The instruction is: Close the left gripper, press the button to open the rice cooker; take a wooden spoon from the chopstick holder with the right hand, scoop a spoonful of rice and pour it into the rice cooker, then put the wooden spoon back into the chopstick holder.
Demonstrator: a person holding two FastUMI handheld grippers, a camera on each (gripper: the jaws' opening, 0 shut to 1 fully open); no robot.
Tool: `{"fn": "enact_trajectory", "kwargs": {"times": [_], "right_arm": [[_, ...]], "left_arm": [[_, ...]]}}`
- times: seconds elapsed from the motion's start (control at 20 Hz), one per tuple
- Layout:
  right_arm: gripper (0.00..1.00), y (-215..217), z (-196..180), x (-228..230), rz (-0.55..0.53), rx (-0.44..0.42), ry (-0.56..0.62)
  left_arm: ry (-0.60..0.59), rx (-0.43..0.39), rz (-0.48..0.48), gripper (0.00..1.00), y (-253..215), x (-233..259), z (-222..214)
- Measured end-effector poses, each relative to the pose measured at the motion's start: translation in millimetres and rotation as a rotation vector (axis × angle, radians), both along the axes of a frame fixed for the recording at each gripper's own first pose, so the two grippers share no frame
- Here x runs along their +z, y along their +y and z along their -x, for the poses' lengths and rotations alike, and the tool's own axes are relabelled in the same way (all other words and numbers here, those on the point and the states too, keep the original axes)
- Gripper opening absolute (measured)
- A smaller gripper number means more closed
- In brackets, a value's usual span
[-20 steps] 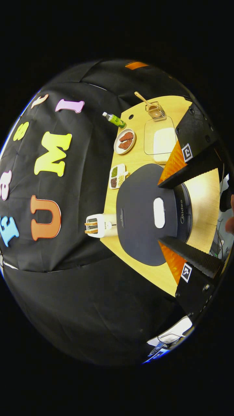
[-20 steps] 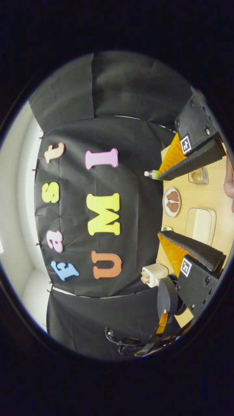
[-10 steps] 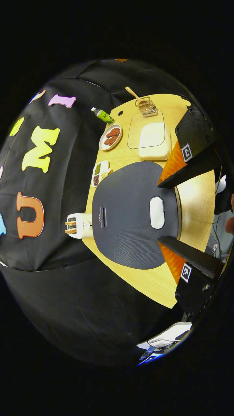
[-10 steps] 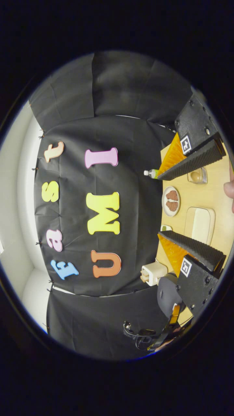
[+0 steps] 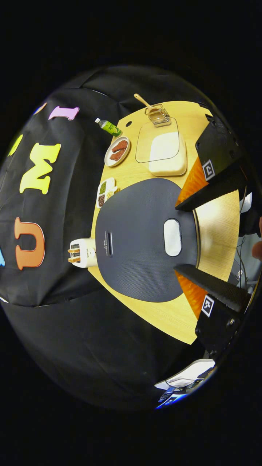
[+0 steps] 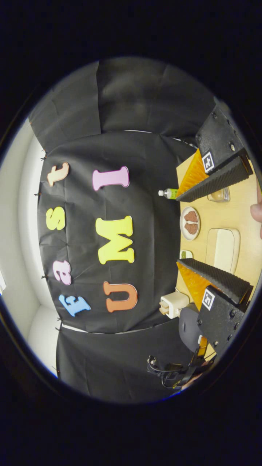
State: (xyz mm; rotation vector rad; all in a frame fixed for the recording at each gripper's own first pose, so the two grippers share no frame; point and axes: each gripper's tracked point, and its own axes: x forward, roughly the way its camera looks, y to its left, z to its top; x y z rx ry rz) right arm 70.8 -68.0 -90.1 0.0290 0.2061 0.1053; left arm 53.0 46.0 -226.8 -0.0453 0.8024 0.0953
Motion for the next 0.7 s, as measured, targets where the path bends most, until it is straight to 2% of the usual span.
{"fn": "enact_trajectory", "kwargs": {"times": [0.1, 0.25, 0.4, 0.7], "right_arm": [[1.00, 2.0, 1.7, 5.9, -0.001, -0.011, -0.007], [1.00, 7.3, 3.2, 21.5, -0.017, -0.026, -0.033], [1.00, 14.9, 10.0, 36.1, -0.026, -0.043, -0.055], [1.00, 36.9, 45.2, 61.9, -0.002, -0.065, -0.102]], "left_arm": [[-0.040, 0.009, 0.005, 0.98, 1.1, 3.8, -4.7], [-0.133, 0.035, 0.063, 0.96, -1.8, 15.7, -10.8], [-0.248, 0.033, 0.066, 0.95, 1.0, 50.6, -8.5], [-0.580, -0.107, 0.014, 0.95, -24.5, 163.9, 15.5]]}}
